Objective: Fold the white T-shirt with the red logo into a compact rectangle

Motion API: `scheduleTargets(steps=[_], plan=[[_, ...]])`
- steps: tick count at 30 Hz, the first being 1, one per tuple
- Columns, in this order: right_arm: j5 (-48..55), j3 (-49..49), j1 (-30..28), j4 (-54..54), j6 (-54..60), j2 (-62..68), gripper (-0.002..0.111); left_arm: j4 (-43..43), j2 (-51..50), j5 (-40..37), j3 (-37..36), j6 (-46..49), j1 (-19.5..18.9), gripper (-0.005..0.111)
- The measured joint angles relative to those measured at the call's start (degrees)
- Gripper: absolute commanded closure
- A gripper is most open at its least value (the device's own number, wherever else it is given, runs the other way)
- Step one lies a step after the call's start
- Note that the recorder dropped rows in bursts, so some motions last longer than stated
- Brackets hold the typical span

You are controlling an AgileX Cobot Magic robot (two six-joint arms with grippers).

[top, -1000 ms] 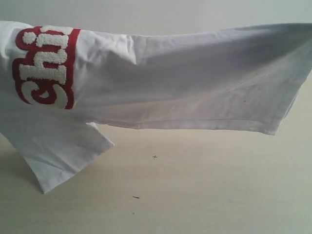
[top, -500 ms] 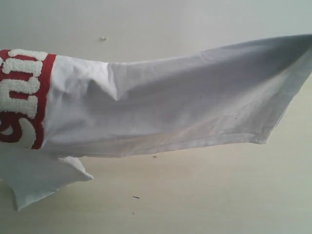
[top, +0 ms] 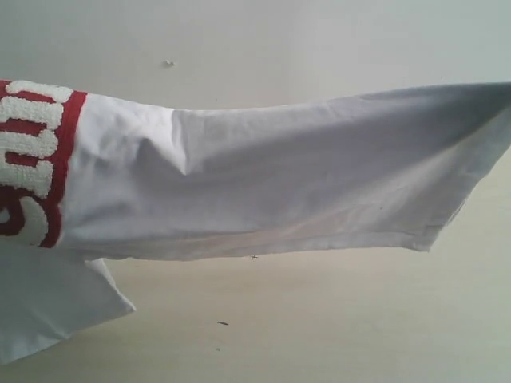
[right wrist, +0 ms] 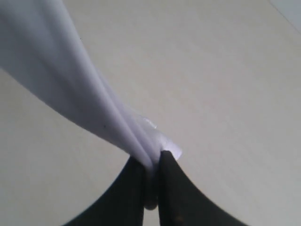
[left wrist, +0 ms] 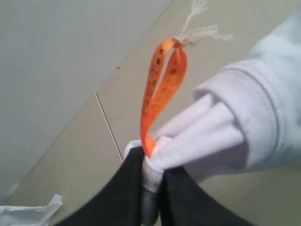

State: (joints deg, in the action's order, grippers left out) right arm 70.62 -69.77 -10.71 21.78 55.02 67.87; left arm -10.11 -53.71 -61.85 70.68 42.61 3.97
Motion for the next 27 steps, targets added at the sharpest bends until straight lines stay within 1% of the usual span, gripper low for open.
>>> scheduleTargets(steps=[4, 10, 13, 18, 21, 24, 25, 26, 27], plan=[[-0.1, 0.0, 0.8, 0.7, -0.9, -2.8, 0.108, 2.2, 2.0, -0.4, 0.0, 0.0, 0.0, 0.107], [-0.1, 0.0, 5.2, 1.3, -3.2, -6.9, 0.108, 2.7, 5.5, -3.2, 0.0, 0.0, 0.0, 0.107], [0.0, 0.0, 5.6, 0.5, -4.1, -9.3, 0.108, 2.9, 6.7, -3.7, 0.0, 0.0, 0.0, 0.107], [0.0, 0.0, 5.7, -2.1, -10.4, -10.7, 0.108, 4.4, 6.9, -5.3, 1.2, 0.0, 0.0, 0.107], [0.0, 0.0, 5.7, -2.5, -13.3, -8.8, 0.108, 7.2, 4.3, -7.7, 2.8, 0.7, 0.0, 0.107], [0.0, 0.0, 5.7, -3.4, -14.7, -4.6, 0.108, 11.5, -0.4, -8.7, 3.1, 2.9, 0.0, 0.107], [0.0, 0.0, 5.7, -5.4, -16.3, -0.7, 0.108, 14.0, -4.8, -8.8, 3.1, 4.7, 0.0, 0.107], [0.0, 0.0, 5.7, -6.3, -16.8, 1.0, 0.108, 14.6, -6.8, -8.7, 3.1, 5.5, 0.0, 0.107], [-0.1, 0.0, 5.7, -9.3, -17.1, 5.5, 0.108, 15.0, -11.9, -8.7, 3.1, 7.4, 0.0, 0.107]])
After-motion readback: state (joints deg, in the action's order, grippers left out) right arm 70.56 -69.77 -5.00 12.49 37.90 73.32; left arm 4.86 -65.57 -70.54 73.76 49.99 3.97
